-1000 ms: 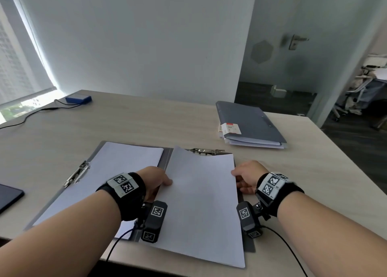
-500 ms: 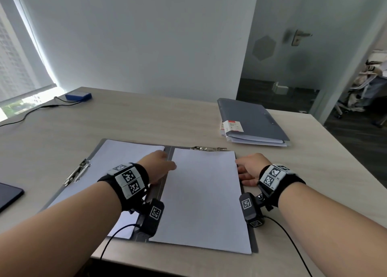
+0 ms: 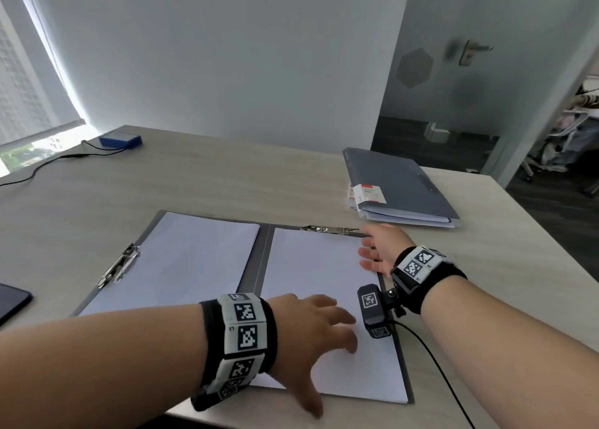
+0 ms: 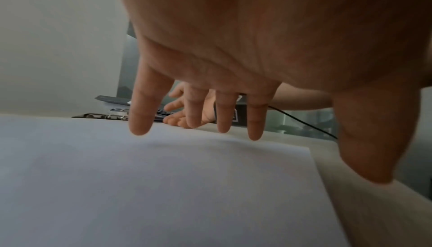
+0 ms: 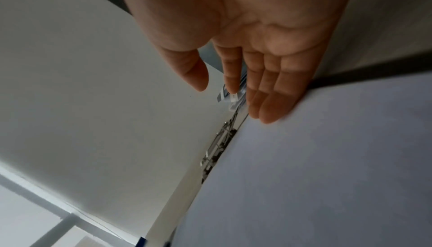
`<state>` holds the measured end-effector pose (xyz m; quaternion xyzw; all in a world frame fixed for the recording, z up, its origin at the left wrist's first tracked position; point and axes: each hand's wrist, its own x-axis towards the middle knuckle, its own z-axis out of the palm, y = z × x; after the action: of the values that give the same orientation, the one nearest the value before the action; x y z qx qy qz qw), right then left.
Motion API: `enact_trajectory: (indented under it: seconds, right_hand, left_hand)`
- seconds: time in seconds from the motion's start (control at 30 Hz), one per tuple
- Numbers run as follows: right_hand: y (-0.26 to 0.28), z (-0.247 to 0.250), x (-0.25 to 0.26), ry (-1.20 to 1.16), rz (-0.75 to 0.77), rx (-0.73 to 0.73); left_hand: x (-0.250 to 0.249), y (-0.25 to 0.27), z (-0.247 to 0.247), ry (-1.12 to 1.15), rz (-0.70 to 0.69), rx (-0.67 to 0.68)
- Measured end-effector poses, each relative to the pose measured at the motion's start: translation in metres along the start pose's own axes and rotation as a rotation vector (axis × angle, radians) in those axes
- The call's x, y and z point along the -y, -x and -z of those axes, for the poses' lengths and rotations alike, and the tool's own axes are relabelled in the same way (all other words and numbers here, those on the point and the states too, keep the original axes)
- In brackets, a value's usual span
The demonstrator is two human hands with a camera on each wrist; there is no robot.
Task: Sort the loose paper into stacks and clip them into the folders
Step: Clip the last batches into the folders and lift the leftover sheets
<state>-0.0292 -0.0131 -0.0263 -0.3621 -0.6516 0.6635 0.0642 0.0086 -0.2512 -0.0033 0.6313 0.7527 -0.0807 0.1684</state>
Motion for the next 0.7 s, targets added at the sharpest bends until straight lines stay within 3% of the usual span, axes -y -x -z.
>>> enact_trajectory:
  seconds: [0.2, 0.33, 0.5, 0.7]
  right_hand:
    - [-0.005, -0.016, 0.005, -0.121, -0.022, -0.002]
    - [-0.006, -0.025, 0.009, -0.052, 0.059, -0.019]
    - [-0.009, -0.037, 0.018, 0.265, 0.307, -0.046]
    - [-0.006, -0.061, 0.030, 0.824, 0.446, 0.201]
  left_hand:
    - [0.009, -0.001, -0.002, 0.000, -0.009, -0.005]
    - [0.012, -0.001, -0.005, 0.015, -0.008, -0.015]
    - [0.014, -0.002, -0.004, 0.046, -0.020, -0.038]
    - [0.017, -0.004, -0.006, 0.044, -0.029, -0.049]
